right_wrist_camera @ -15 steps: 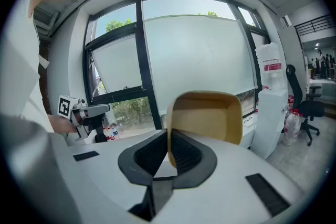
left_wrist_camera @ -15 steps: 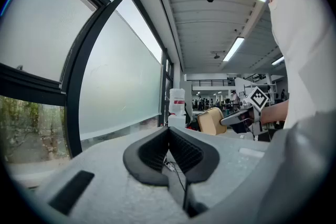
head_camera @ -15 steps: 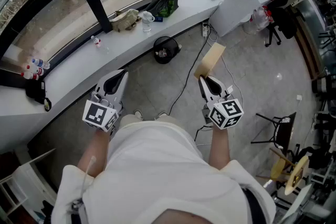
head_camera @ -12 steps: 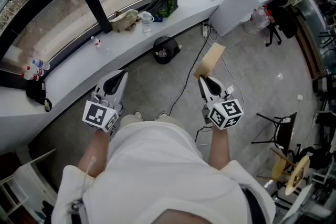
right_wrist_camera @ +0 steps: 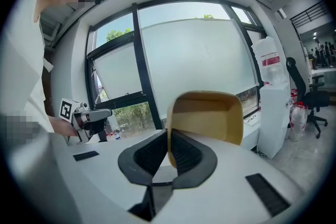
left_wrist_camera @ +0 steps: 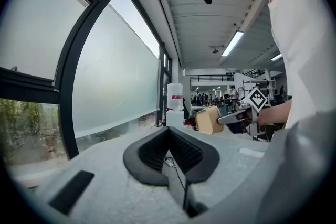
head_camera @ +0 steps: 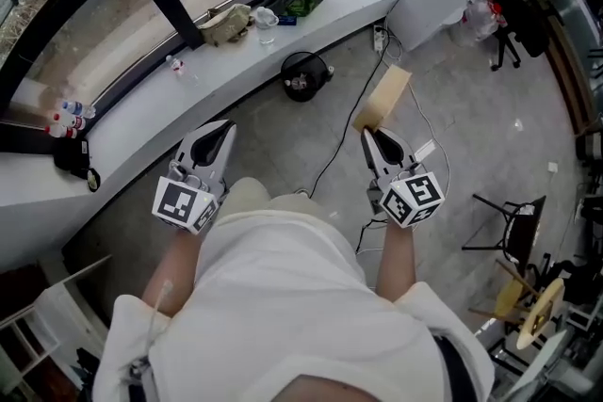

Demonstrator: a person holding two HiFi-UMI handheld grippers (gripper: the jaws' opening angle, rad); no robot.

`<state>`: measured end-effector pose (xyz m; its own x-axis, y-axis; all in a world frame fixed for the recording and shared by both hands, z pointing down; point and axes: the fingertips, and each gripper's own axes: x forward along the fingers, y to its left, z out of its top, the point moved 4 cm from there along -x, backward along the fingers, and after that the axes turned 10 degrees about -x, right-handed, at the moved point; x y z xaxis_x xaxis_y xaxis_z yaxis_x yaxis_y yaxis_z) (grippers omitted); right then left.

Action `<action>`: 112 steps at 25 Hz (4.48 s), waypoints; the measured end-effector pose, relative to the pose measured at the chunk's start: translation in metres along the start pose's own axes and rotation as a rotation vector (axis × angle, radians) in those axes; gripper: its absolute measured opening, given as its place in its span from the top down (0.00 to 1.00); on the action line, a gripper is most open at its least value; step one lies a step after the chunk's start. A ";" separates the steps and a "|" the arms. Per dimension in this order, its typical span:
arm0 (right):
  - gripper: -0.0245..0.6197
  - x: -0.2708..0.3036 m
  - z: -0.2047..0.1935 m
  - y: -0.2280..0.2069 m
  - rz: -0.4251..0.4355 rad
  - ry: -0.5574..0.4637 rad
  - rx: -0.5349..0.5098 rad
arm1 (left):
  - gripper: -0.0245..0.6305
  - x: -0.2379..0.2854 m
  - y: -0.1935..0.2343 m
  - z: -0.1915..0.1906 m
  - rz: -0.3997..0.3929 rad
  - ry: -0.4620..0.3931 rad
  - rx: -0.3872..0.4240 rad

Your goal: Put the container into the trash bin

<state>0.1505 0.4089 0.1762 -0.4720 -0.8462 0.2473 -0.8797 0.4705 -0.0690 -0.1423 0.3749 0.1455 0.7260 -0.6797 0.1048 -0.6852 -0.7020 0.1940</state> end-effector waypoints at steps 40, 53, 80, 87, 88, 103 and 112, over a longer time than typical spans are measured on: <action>0.92 0.245 0.064 -0.128 -0.075 0.177 -0.030 | 0.94 0.241 0.208 0.005 -0.159 0.095 -0.115; 0.92 0.281 -0.011 -0.186 0.043 0.280 0.044 | 0.94 0.305 0.206 -0.046 -0.060 0.166 -0.153; 0.93 0.432 -0.378 -0.177 0.289 0.566 0.182 | 0.94 0.377 0.269 -0.356 0.070 0.303 -0.225; 0.92 0.465 -0.441 -0.184 0.320 0.620 0.174 | 0.94 0.392 0.283 -0.411 0.076 0.296 -0.217; 0.93 0.471 -0.450 -0.186 0.323 0.631 0.177 | 0.94 0.394 0.284 -0.418 0.077 0.298 -0.216; 0.92 0.527 -0.549 -0.209 0.404 0.823 0.177 | 0.94 0.424 0.293 -0.520 0.059 0.360 -0.226; 0.92 0.539 -0.599 -0.213 0.476 0.940 0.213 | 0.94 0.433 0.304 -0.544 0.055 0.364 -0.220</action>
<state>0.1177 0.0026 0.9034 -0.6147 -0.0134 0.7886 -0.6521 0.5712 -0.4985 -0.0049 -0.0169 0.7803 0.6888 -0.5681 0.4504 -0.7235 -0.5777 0.3779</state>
